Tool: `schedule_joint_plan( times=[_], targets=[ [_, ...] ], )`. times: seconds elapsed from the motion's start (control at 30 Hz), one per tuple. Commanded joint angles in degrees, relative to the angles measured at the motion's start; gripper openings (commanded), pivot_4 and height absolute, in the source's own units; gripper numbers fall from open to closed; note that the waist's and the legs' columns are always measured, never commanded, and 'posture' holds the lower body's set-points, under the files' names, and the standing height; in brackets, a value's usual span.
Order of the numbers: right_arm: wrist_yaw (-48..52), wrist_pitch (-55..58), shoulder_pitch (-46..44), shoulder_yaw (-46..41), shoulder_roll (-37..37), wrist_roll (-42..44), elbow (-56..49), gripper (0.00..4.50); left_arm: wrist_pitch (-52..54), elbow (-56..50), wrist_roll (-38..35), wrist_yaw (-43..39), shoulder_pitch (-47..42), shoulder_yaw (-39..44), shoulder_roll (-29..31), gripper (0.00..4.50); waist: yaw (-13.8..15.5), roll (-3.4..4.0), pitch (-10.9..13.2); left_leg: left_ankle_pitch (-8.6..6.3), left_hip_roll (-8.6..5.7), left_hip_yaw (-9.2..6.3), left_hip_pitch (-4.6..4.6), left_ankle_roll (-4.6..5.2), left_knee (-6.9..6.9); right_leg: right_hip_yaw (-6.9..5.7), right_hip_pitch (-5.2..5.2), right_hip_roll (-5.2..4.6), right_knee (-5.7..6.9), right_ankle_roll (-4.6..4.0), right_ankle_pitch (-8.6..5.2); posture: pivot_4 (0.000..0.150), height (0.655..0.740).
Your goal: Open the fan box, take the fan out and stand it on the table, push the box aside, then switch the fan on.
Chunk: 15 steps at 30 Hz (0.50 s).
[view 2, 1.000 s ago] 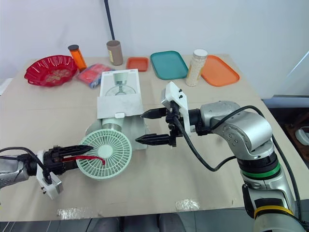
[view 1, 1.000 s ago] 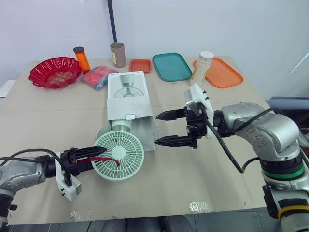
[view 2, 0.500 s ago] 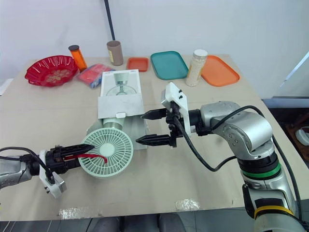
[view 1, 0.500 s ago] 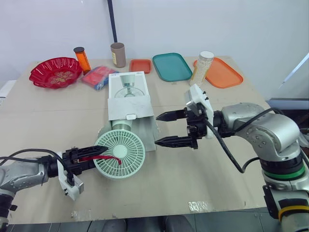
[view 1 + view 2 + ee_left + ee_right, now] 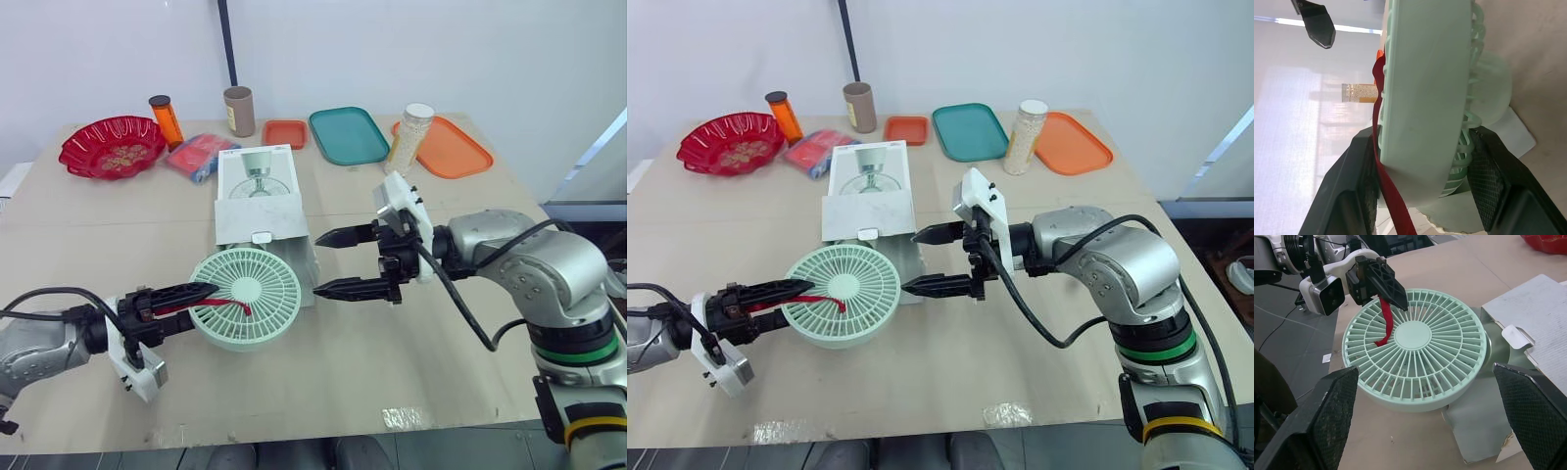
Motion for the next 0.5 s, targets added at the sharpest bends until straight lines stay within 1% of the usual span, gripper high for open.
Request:
schedule_joint_plan(
  times=[0.03, 0.17, 0.3, 0.4, 0.5],
  targets=[
    [-0.34, -0.47, 0.01, -1.11, -0.07, 0.92, -2.22, 4.5, 1.39, -1.29, -5.69, -0.62, -0.77, 0.3, 2.08, 2.0, 0.0, 0.0, 0.0, 0.0, 0.0, 0.0, 0.0, 0.0, 0.0, 0.0, 0.0, 0.0, 0.0, 0.0, 0.0, 0.15, 0.74],
    [-0.46, -0.57, -0.03, -1.37, -0.23, 0.86, -2.07, 4.5, 4.68, -3.34, -13.26, -3.62, -1.31, -2.02, 4.48, 2.0, 0.0, 0.0, 0.0, 0.0, 0.0, 0.0, -0.01, 0.0, 0.0, 0.0, -0.01, 0.0, 0.0, 0.0, 0.0, 0.15, 0.74],
    [-0.94, -0.45, -0.33, -1.76, -0.16, 1.03, -1.71, 4.5, 9.2, -6.45, -22.33, -8.18, -0.59, -3.91, 7.66, 2.0, 0.0, 0.0, 0.0, 0.0, 0.0, 0.0, -0.01, 0.0, 0.0, 0.0, -0.01, -0.01, 0.0, 0.0, 0.0, 0.15, 0.74],
    [-1.17, -0.81, -0.14, -1.71, -0.19, 0.72, -1.49, 4.5, 13.0, -9.43, -28.43, -11.67, 0.94, -3.57, 9.41, 2.0, -0.02, 0.0, 0.01, 0.0, 0.0, 0.01, -0.01, 0.0, 0.0, 0.01, -0.01, 0.0, 0.0, 0.0, 0.0, 0.15, 0.74],
    [-1.14, -1.06, 0.03, -1.66, -0.28, 0.52, -1.28, 4.5, 17.5, -11.83, -33.27, -14.18, 1.73, -2.25, 9.76, 2.0, -0.01, 0.01, 0.01, -0.01, 0.01, 0.01, -0.01, 0.01, 0.0, 0.01, -0.01, 0.0, 0.0, 0.0, 0.0, 0.15, 0.74]
  ],
)
